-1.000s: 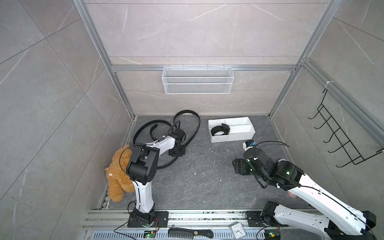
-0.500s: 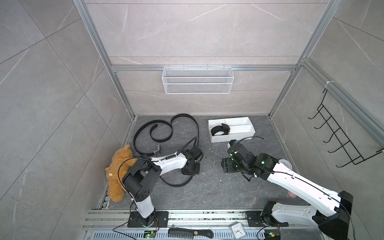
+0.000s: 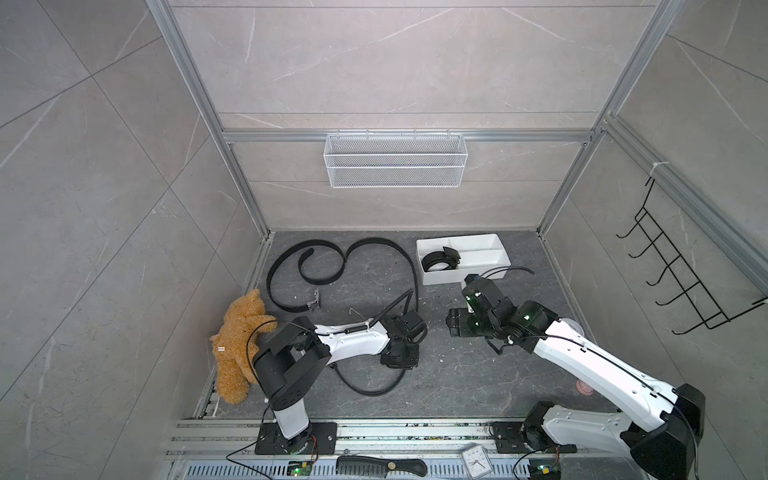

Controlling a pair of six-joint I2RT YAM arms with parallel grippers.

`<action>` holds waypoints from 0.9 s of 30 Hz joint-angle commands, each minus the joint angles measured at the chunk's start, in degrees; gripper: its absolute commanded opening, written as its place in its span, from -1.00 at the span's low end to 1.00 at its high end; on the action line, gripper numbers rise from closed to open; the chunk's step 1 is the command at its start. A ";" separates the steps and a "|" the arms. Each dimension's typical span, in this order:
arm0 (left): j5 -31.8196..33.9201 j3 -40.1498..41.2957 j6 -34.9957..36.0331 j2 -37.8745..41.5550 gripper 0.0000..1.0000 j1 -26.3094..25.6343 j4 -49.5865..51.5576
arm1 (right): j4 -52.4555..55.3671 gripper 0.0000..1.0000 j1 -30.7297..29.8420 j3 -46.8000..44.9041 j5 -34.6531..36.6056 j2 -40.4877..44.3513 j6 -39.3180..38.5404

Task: Place the belts into the storage roll
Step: Move the belt at the center of the board.

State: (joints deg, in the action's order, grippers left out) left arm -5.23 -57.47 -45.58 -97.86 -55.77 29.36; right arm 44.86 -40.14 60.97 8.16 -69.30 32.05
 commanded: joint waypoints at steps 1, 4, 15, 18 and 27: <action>-1.22 -1.76 -1.41 4.78 0.23 0.05 1.75 | -2.35 0.58 0.45 -0.42 -2.84 -1.40 -0.55; 2.11 -4.37 -0.60 9.66 0.47 0.33 5.47 | -2.83 0.57 0.36 -2.26 -4.28 -0.95 1.44; 18.61 -15.18 17.52 13.15 0.51 20.47 20.82 | -12.36 0.68 -14.92 -6.85 2.63 -11.22 12.42; 18.54 -19.71 21.14 7.91 0.51 24.20 17.92 | -13.79 0.68 -16.03 -5.71 4.10 -15.55 13.02; 21.86 -37.10 30.62 -9.92 0.52 28.92 17.44 | -15.64 0.46 -16.90 -1.61 5.97 -29.33 11.75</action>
State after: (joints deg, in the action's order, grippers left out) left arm 14.63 -90.28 -19.94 -105.93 -27.86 46.02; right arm 30.33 -56.73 57.01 12.49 -96.38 43.81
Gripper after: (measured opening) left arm 0.761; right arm 0.738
